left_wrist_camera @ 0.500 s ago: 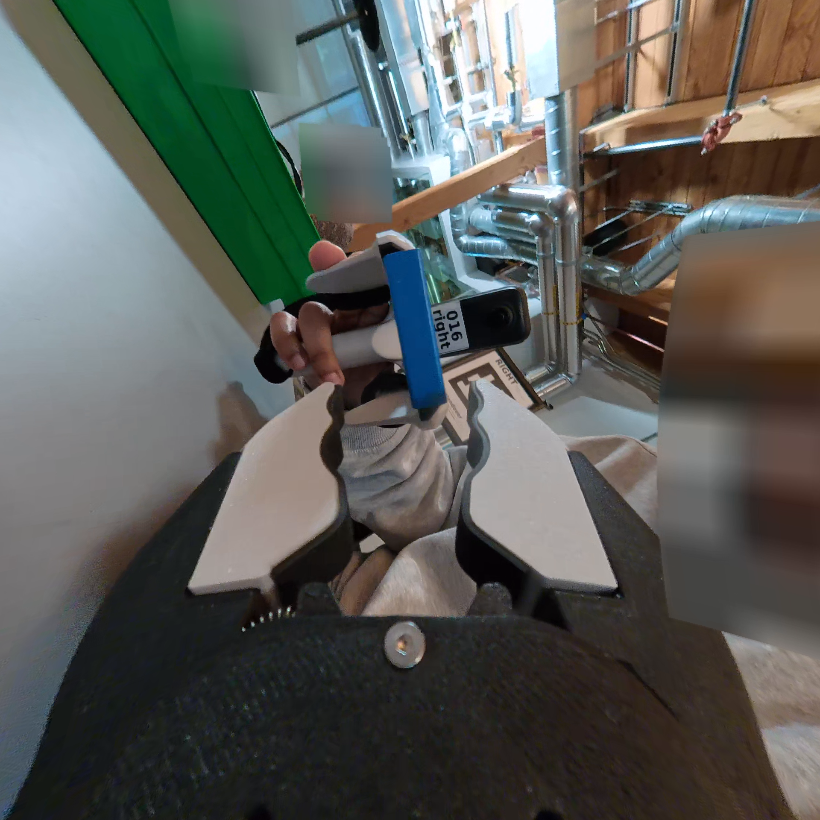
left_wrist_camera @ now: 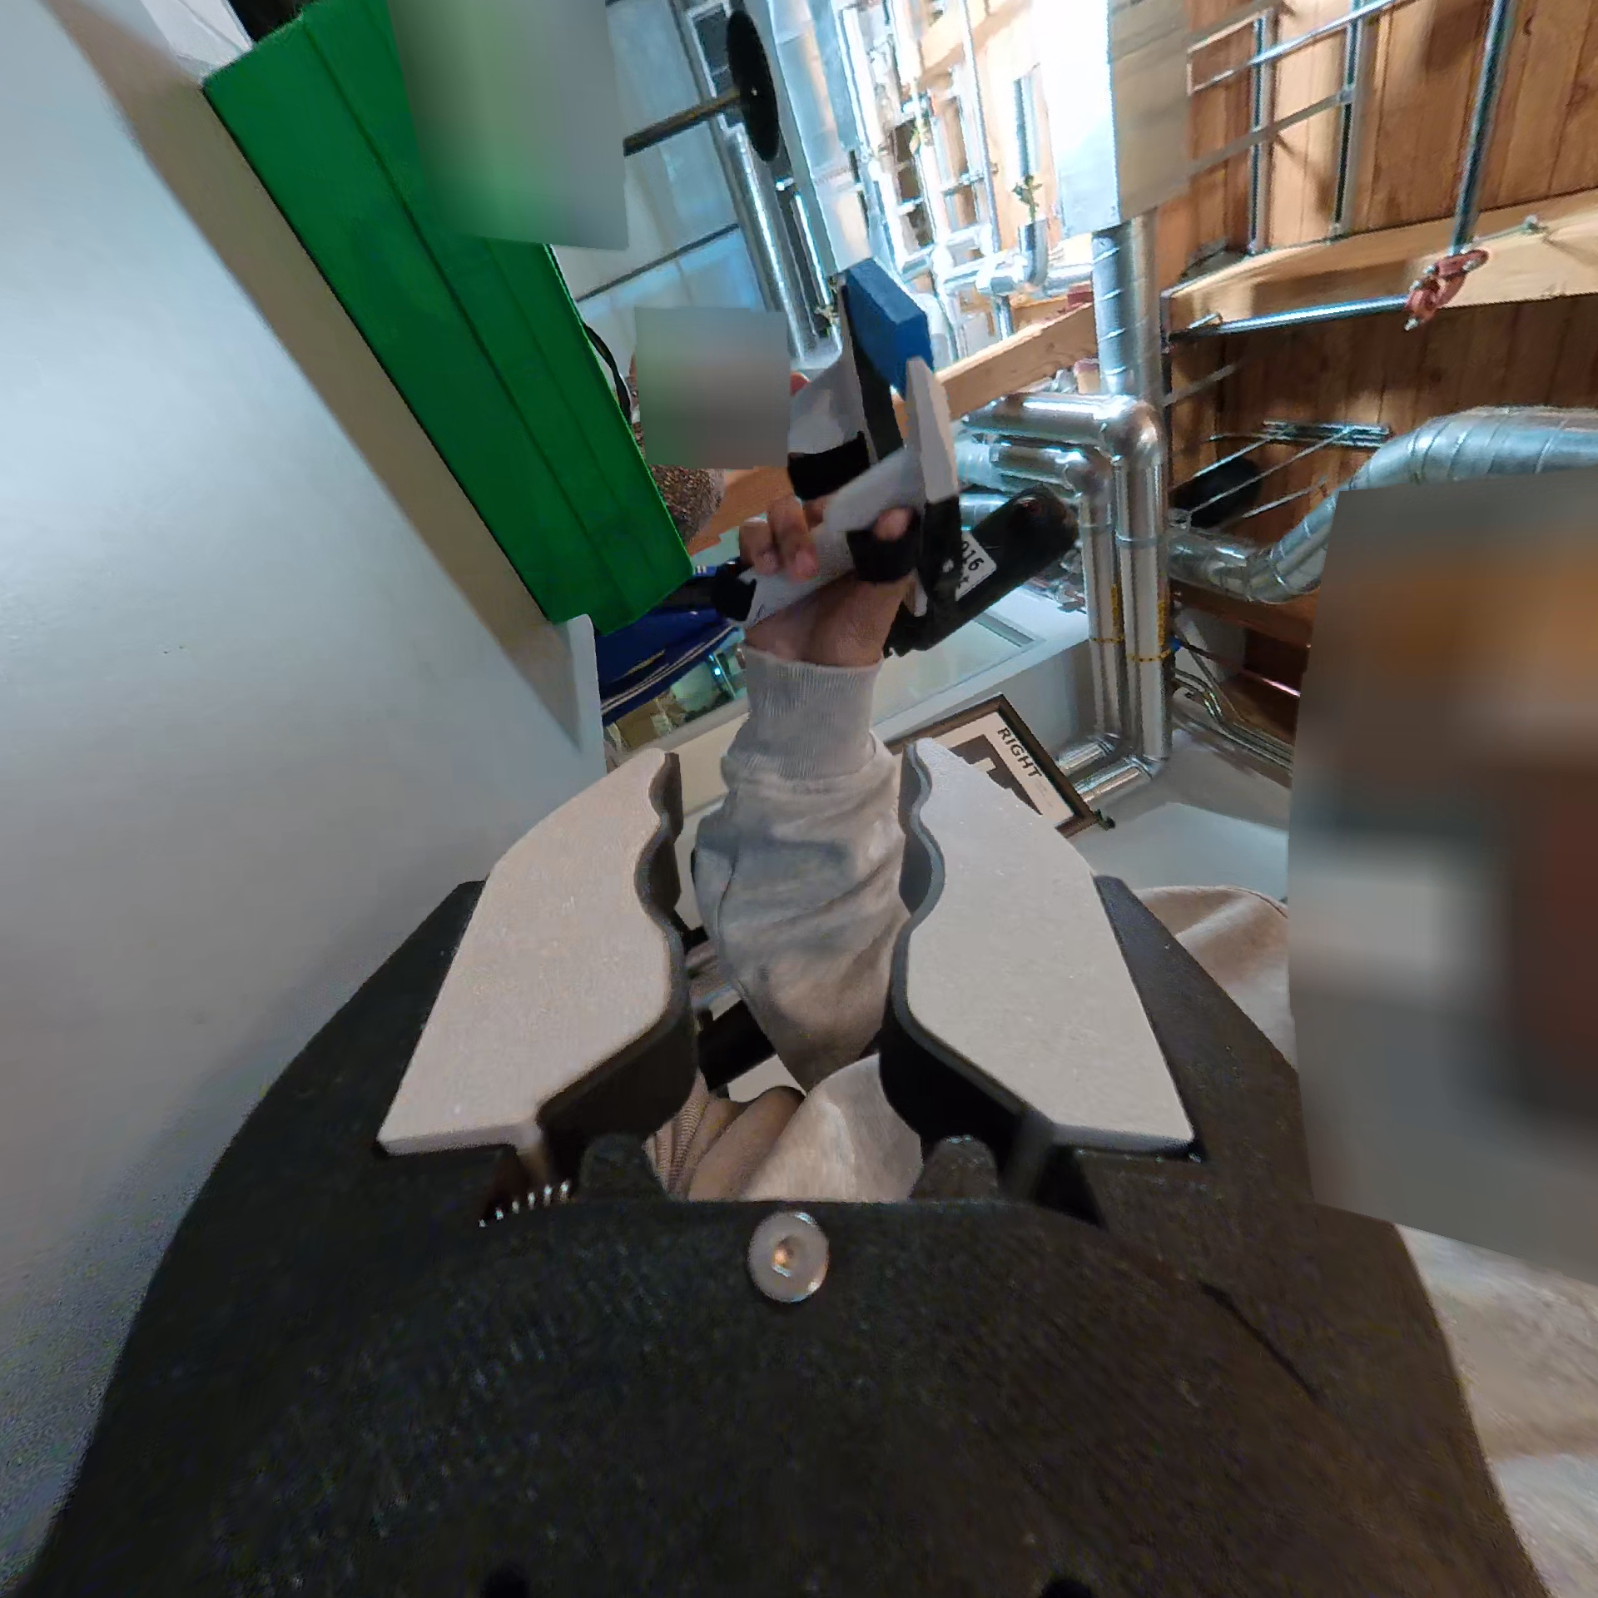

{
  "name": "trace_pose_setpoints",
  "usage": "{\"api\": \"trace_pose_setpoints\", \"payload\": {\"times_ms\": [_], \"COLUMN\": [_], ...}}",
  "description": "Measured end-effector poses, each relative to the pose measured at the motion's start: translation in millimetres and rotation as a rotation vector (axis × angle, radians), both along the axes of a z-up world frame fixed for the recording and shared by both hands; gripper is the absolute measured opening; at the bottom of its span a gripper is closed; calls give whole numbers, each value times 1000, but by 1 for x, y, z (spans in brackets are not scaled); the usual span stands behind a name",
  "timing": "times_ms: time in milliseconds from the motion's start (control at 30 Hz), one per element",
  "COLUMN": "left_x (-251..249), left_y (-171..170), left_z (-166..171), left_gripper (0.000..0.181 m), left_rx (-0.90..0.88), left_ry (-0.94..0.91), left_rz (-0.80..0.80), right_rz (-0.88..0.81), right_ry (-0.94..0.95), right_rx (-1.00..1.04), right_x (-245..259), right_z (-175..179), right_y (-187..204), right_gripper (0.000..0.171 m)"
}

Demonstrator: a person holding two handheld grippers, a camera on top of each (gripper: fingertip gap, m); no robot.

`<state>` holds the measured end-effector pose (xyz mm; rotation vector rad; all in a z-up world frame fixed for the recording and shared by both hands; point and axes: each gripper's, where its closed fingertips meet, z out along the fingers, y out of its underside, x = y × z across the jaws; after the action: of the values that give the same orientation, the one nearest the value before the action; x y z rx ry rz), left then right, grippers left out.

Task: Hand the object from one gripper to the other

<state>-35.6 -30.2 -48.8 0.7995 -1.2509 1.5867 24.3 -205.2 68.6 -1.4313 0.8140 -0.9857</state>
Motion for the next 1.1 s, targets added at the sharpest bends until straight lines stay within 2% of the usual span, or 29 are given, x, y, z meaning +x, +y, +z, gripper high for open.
{"api": "trace_pose_setpoints", "payload": {"times_ms": [100, 233, 333, 433, 600, 700, 767, 833, 933, 1000, 1100], "left_x": [1, 1, 1, 1, 3, 2, 2, 2, 1, 1, 2], "left_y": [0, -1, -1, -1, 0, -1, -1, -1, -2, -2, -2], "left_z": [0, -1, -2, -3, -2, -2, -3, -3, -3, -3, -2], "left_gripper": [47, 47, 47, 47, 47, 46, 46, 46, 46, 46, 44], "left_rx": [-3, 9, 15, 16, 9, 12, 16, 20, 22, 23, 18], "left_ry": [8, 9, 8, 13, 23, 20, 16, 12, 11, 12, 9], "left_rz": [2, -1, -2, -2, 1, 1, 1, 1, 1, 0, 5], "right_rz": [-261, -554, -670, -705, -668, -674, -724, -734, -685, -583, -338], "right_ry": [41, 157, 280, 470, 711, 752, 708, 647, 475, 361, 230], "right_rx": [13, 32, 44, 14, -43, -70, -99, -103, -90, -59, 59], "right_x": [-1, -17, -30, -38, -53, -54, -50, -46, -34, -26, -13], "right_z": [5, -27, -60, -93, -125, -134, -127, -111, -66, -33, 3], "right_y": [-97, -208, -256, -275, -277, -277, -281, -277, -252, -217, -135], "right_gripper": [71, 71, 71, 71, 71, 71, 72, 80, 73, 67, 60]}}
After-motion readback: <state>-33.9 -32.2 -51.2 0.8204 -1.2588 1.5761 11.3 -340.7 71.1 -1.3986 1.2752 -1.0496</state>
